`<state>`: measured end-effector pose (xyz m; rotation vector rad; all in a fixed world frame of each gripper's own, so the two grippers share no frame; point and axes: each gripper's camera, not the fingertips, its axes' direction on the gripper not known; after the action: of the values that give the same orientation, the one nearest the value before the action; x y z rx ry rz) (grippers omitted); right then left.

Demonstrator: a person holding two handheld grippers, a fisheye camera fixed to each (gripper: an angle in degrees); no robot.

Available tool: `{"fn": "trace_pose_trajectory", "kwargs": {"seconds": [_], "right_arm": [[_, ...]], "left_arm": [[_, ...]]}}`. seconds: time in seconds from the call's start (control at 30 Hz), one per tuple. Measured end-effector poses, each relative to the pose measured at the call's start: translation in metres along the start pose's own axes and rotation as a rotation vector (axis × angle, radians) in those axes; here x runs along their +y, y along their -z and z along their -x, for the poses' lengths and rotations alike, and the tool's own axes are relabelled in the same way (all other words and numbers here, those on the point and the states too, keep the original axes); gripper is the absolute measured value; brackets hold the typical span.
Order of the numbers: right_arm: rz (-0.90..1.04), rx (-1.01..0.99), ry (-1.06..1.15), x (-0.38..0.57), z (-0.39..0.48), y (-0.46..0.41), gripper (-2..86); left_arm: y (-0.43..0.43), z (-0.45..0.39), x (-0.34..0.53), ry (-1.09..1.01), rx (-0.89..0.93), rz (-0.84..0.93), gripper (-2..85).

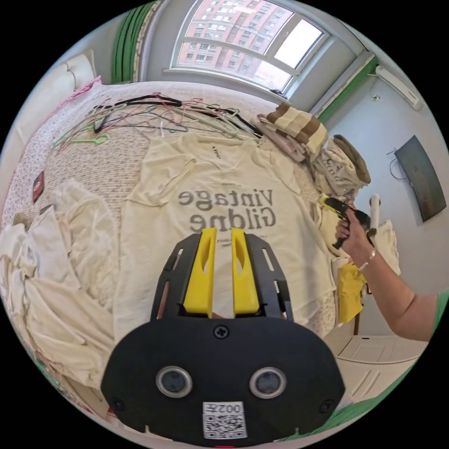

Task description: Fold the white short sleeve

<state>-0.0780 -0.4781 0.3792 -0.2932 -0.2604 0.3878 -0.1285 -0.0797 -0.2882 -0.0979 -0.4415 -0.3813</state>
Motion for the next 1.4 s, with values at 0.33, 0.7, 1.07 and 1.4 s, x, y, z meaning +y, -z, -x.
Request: {"fn": "trace_pose_trajectory", "kwargs": {"seconds": [0.33,0.7,1.07,1.4], "right_arm": [[0.162,0.154,0.070,-0.076,-0.009,-0.111,6.1],[-0.159,0.235,0.403,-0.040,0.081,-0.079,-0.9],[-0.198,0.622,1.308,0.125,0.152,-0.156,0.1],[-0.109,0.209,0.490,-0.015,0.064,-0.102,7.4]], "left_arm": [[-0.176,-0.082,-0.061,-0.110,-0.039,0.163,0.0],[-0.241,-0.059,-0.077,-0.106,-0.064,0.304,-1.0],[-0.225,-0.068,-0.184,-0.148,0.007,0.100,-0.9],[-0.303,-0.066,-0.217,-0.115,-0.025,0.293,-0.9]]}}
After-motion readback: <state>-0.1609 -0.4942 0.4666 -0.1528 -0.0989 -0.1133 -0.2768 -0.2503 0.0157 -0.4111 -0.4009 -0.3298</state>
